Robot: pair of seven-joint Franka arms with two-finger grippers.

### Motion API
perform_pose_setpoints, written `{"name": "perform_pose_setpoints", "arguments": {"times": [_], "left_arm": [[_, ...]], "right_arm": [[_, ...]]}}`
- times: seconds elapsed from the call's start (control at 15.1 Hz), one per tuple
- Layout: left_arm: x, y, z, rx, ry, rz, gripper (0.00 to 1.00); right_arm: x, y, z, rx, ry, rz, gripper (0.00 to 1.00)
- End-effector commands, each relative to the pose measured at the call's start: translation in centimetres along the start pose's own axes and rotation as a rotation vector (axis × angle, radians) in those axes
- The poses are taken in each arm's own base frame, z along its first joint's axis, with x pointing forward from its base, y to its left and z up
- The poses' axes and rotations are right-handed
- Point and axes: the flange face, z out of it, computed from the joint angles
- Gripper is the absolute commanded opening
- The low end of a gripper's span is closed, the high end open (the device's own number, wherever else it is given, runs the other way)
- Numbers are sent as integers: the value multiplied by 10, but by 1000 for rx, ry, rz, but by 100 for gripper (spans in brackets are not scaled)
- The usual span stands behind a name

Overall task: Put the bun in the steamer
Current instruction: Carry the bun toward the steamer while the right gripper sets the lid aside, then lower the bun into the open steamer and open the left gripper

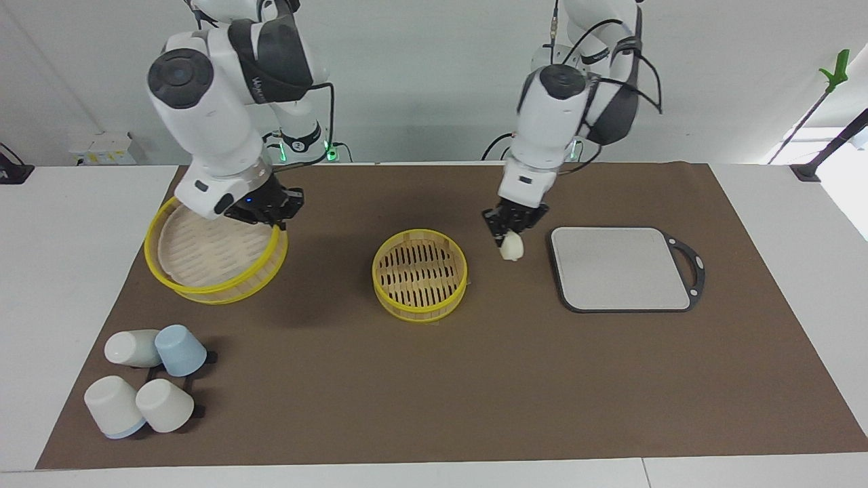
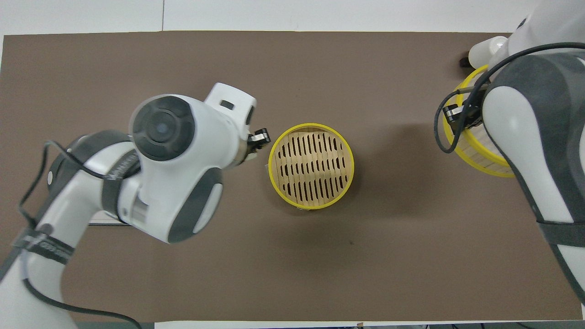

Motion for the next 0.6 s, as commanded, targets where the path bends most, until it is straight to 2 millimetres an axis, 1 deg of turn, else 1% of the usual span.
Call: {"name": "perform_pose_setpoints", "arguments": {"times": [0.0,0.07,0.13,0.2,0.27,0.33,0.46,0.53], "left_arm": [[-39,40,45,-19,3,23,28],[-51,47,56,-18,1,42,28],[-62,57,84,0,-8,59,28],[-74,64,103,16,-10,70,28],[-77,68,118,16,8,77,28],[-77,68,126,17,13,79,28],[-78,69,130,17,15,81,28],[-77,67,140,26,11,80,29]], "right_arm": [[-5,-17,9,0,-13,-57,0],[-4,-21,9,-2,-12,-63,0],[-4,-23,9,-4,-12,-66,0],[-4,-23,9,-4,-13,-67,0],[-5,-22,9,-2,-13,-66,0],[-5,-23,9,-4,-12,-67,0],[-5,-23,8,-2,-10,-66,0],[-5,-23,8,-2,-10,-68,0]]}}
